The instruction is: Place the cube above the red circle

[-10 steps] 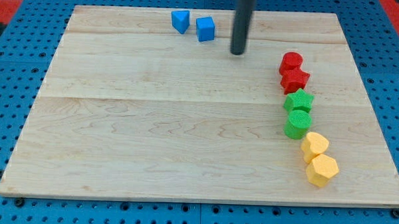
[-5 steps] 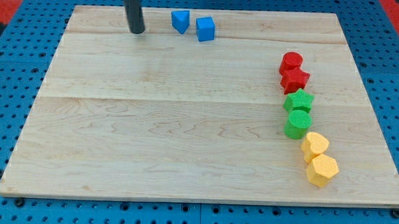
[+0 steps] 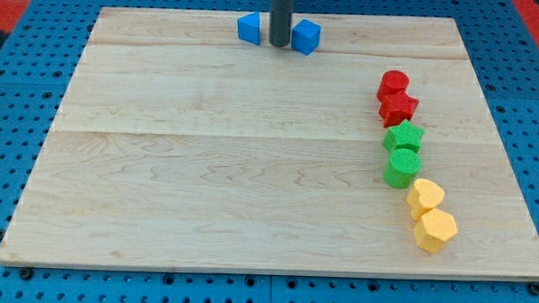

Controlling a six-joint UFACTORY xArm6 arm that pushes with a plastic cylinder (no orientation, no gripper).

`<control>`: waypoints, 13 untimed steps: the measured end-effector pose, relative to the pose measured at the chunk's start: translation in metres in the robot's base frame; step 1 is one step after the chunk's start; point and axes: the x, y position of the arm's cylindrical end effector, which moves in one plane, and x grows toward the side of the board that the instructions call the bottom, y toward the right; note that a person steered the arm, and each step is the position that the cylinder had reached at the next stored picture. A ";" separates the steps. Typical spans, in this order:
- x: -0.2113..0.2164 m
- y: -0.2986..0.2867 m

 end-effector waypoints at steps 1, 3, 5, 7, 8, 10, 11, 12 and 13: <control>-0.026 0.026; 0.019 0.145; -0.010 0.052; 0.017 0.044; 0.026 0.107; 0.071 0.115; 0.076 0.115; 0.101 0.094; 0.130 0.099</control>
